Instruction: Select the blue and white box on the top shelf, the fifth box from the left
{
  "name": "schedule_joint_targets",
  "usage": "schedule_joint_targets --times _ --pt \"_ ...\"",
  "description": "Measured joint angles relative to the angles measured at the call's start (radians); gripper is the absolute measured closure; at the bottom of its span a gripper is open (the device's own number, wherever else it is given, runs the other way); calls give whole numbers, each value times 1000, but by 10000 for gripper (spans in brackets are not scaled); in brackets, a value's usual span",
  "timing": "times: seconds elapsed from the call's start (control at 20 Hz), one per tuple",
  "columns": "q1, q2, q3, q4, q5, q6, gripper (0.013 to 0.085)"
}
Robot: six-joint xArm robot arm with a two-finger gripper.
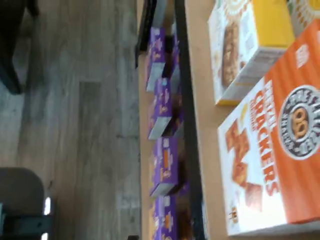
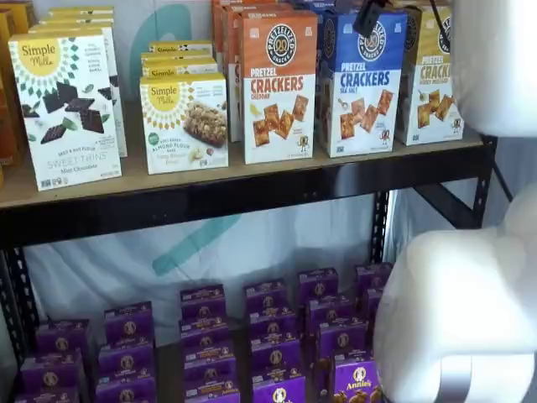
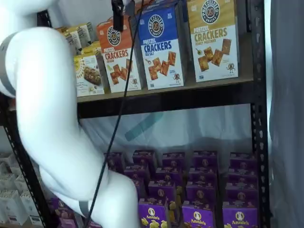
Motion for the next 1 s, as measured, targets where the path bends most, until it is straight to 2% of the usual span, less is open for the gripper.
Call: schedule_joint_targets --times 0.15,0.25,0.7,1.0 --pt "-5 -47 64 21 -122 -6 130" --pt "-4 -53 78 22 -164 -10 130" --pt "-3 26 5 4 -178 -21 130" --pt "19 89 -51 -52 -198 -30 130"
